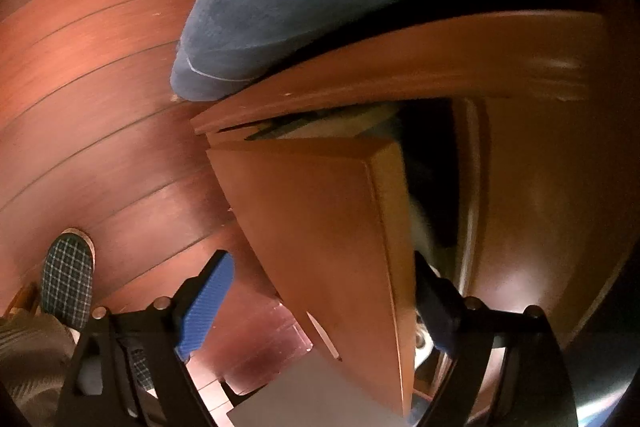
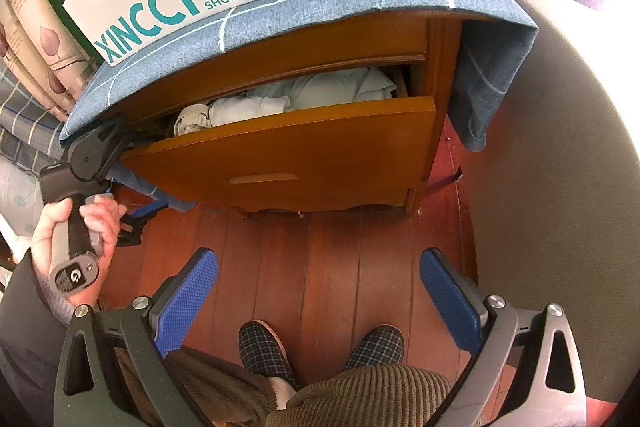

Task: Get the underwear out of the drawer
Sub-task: 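Pull the wooden drawer open with the left tool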

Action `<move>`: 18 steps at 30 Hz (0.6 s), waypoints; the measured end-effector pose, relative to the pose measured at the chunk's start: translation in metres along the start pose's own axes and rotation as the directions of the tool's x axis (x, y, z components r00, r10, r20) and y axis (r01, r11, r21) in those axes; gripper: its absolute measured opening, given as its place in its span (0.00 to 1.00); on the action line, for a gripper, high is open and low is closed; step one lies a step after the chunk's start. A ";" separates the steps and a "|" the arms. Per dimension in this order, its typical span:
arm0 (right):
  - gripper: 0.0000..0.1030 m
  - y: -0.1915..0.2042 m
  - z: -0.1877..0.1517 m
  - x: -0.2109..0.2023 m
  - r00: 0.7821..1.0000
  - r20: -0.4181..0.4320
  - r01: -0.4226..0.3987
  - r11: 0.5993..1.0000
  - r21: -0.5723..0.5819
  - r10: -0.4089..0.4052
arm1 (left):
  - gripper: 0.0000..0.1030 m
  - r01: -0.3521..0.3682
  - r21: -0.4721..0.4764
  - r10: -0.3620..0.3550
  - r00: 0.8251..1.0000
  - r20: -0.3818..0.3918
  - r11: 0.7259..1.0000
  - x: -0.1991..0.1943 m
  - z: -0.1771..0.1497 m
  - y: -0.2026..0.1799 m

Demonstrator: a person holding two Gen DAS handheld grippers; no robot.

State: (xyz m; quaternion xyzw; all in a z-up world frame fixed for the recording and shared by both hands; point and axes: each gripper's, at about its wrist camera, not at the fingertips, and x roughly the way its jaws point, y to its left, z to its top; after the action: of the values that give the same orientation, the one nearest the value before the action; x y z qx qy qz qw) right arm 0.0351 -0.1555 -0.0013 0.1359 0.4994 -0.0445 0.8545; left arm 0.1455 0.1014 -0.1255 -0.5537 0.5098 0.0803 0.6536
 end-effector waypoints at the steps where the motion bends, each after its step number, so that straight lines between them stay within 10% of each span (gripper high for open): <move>1: 0.97 0.001 0.000 0.000 1.000 0.005 0.000 1.000 0.000 0.000 | 0.87 -0.016 -0.003 0.016 1.000 0.002 1.000 0.002 0.001 -0.002; 12: 0.97 0.000 0.000 0.000 1.000 0.017 0.000 1.000 -0.005 0.000 | 0.93 -0.122 0.051 0.121 0.992 0.023 0.991 0.004 -0.001 -0.003; 18: 0.97 0.000 0.001 -0.002 1.000 0.028 0.005 1.000 -0.009 -0.004 | 0.95 -0.298 0.213 0.286 0.954 0.087 0.930 -0.015 -0.011 -0.016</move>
State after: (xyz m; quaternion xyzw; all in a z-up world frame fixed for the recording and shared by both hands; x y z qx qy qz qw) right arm 0.0352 -0.1560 0.0012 0.1302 0.4880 -0.0460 0.8618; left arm 0.1430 0.0936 -0.1024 -0.3920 0.5743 0.1337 0.7061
